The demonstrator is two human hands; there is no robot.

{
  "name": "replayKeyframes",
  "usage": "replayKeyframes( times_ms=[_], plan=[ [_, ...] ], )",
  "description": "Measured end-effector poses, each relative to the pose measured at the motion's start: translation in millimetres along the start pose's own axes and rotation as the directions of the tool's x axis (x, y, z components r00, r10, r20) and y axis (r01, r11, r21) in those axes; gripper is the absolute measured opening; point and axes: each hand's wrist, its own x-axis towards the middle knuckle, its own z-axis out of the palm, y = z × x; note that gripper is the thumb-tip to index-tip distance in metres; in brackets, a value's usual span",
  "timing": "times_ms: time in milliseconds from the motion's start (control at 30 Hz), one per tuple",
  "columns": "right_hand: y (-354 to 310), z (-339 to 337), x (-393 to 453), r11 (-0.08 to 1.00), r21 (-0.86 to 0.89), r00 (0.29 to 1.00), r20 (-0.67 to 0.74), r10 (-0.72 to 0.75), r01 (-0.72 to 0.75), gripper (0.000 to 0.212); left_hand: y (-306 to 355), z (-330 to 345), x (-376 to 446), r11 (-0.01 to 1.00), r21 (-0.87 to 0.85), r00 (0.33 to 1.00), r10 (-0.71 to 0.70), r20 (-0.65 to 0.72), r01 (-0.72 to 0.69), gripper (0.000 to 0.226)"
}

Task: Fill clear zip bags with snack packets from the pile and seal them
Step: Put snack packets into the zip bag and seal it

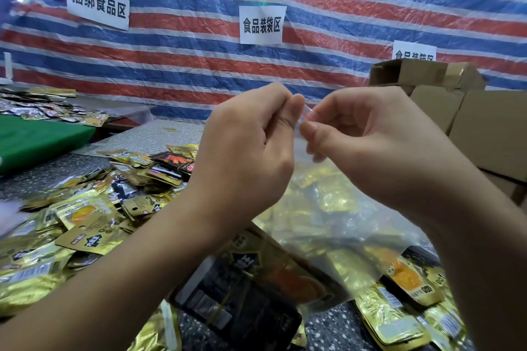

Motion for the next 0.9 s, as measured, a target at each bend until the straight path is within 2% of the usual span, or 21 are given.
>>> replayKeyframes(
  times_ms=[167, 433, 900],
  plan=[
    [9, 4, -17, 0.999, -0.037, 0.998, -0.062, -0.003, 0.001, 0.015, 1, 1, -4, 0.996, 0.084, 0.999, 0.042, -0.023, -0.04, 0.033],
    [26, 0, -35, 0.976, -0.215, 0.99, -0.131, -0.05, 0.021, 0.023, -2, -3, -1, 0.995, 0.101, 0.997, 0.03, -0.072, -0.022, 0.038],
    [55, -11, -58, 0.933, -0.361, 0.991, -0.123, -0.06, 0.011, 0.018, -12, -14, 6, 0.992, 0.123, 0.987, 0.023, -0.156, -0.004, 0.04]
  ],
)
